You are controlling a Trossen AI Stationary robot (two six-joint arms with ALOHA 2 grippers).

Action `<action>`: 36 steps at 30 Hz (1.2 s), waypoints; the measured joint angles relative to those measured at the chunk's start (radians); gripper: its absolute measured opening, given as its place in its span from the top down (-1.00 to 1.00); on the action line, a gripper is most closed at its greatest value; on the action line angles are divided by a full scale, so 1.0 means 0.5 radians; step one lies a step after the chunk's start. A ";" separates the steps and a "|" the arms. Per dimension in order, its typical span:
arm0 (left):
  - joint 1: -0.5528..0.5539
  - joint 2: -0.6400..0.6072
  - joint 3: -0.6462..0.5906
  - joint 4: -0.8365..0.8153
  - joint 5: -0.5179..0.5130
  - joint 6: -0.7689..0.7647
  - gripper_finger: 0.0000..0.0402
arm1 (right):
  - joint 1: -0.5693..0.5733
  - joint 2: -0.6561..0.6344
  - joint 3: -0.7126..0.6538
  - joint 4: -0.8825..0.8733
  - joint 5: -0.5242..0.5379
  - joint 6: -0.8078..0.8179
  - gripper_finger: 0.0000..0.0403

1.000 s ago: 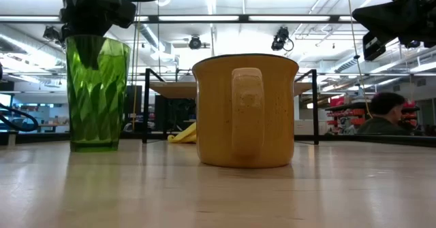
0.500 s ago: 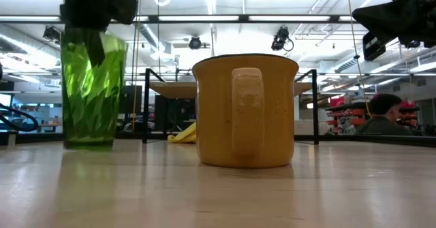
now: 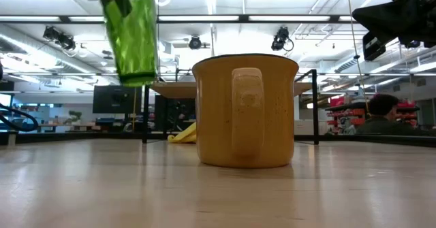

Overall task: Stack small to large cups/mugs on shelf
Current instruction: Put the green cup on the shelf

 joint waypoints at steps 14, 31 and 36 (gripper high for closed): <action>0.377 0.707 1.021 -0.472 -0.007 0.373 0.94 | 0.000 0.016 0.000 -0.055 0.000 0.053 0.93; 0.988 1.041 1.809 -0.539 0.105 0.591 0.94 | 0.000 0.132 0.000 -0.057 0.006 0.206 0.93; 1.143 1.079 1.807 -0.543 0.174 0.618 0.94 | 0.000 0.145 0.000 -0.057 0.022 0.224 0.93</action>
